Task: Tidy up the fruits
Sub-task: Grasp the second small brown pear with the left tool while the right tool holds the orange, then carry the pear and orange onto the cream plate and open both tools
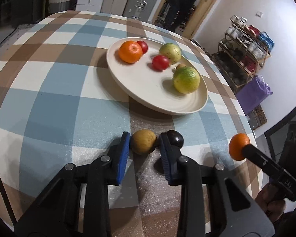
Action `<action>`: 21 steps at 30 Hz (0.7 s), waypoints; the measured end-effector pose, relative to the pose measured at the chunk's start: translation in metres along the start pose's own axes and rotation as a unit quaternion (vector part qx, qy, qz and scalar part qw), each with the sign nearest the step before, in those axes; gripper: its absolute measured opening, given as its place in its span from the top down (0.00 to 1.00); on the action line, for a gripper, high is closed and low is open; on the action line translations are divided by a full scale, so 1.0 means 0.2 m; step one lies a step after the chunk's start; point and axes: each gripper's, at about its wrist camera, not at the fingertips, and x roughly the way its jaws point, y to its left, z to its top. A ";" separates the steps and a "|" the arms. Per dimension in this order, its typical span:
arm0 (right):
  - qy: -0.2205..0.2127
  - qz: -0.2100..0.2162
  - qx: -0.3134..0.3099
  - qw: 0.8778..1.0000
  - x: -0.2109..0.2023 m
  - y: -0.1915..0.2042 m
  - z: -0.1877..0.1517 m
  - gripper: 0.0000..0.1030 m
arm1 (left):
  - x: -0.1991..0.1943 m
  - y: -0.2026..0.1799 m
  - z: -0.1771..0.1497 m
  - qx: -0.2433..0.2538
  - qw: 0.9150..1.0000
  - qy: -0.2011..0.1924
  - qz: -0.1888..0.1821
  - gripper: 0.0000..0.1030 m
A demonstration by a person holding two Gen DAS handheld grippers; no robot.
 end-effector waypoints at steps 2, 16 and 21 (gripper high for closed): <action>0.000 0.000 -0.001 1.000 0.00 0.00 0.01 0.62 | 0.00 0.00 0.00 -0.002 1.000 0.001 -0.004 0.74; -0.003 0.017 -0.050 0.999 0.07 0.13 0.16 0.61 | -0.15 0.02 0.17 -0.014 0.999 -0.031 -0.015 0.74; -0.004 0.022 -0.084 0.996 0.14 0.21 0.26 0.61 | -0.14 -0.02 0.29 -0.005 0.999 -0.036 -0.019 0.74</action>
